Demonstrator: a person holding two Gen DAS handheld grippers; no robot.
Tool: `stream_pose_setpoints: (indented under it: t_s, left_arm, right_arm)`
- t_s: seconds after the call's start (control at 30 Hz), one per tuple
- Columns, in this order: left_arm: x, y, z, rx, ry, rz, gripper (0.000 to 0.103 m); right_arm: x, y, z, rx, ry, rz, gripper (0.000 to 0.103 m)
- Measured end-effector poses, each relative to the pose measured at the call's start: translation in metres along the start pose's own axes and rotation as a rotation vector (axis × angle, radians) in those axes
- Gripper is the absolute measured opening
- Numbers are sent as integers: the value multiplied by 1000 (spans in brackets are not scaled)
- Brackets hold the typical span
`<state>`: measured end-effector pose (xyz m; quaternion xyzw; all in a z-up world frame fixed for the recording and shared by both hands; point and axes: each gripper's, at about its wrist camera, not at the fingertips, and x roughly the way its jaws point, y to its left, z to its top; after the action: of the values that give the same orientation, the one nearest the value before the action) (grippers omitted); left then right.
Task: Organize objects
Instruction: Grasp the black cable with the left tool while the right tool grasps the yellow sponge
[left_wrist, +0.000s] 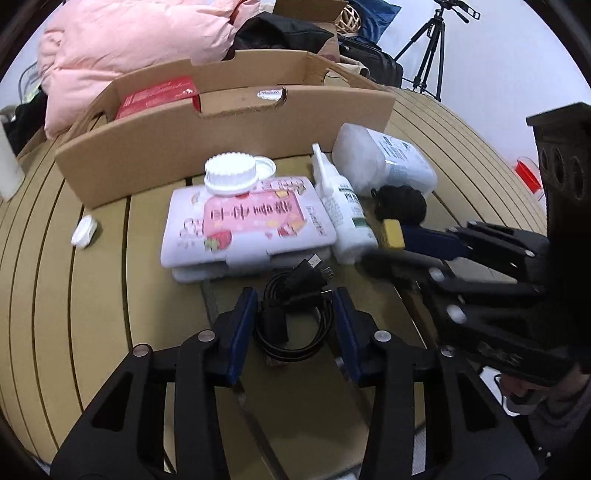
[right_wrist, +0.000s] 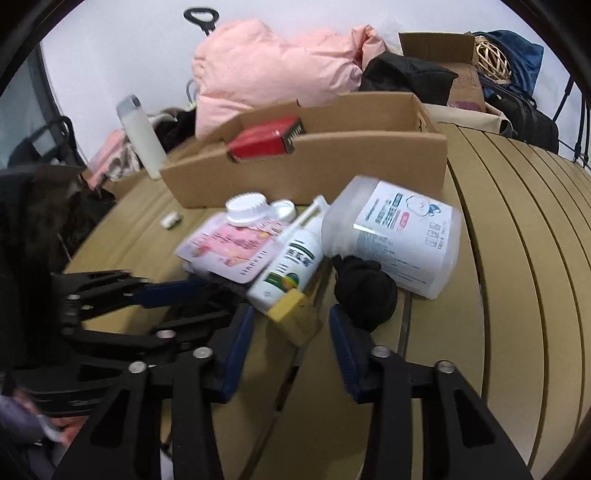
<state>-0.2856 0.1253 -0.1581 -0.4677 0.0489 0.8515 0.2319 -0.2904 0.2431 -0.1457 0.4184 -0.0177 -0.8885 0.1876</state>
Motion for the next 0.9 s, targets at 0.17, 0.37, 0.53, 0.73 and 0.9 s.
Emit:
stream_pose_setpoints:
  t_s: [0.17,0.37,0.53,0.73,0.9]
  left_arm:
    - [-21,1,-11,-76,1,-32,36]
    - [-100,-2,-24,-116,-86,-58,35]
    - [-138,7,-21,-153,-138,-42,35]
    - [-162,19,46,-141,-211,-56,34]
    - [-109,45,149,-170,-195,-115,34]
  right_arm:
    - [-11,9,-1,-12,5,17,24]
    - [-69,27,-14,-45,-62,14,24]
    - [-112,34,-23,-58,-56,-2,24]
    - [-163,16,16,-8,-229,42,24]
    - [-141,-11,115,-21,-222,85,24]
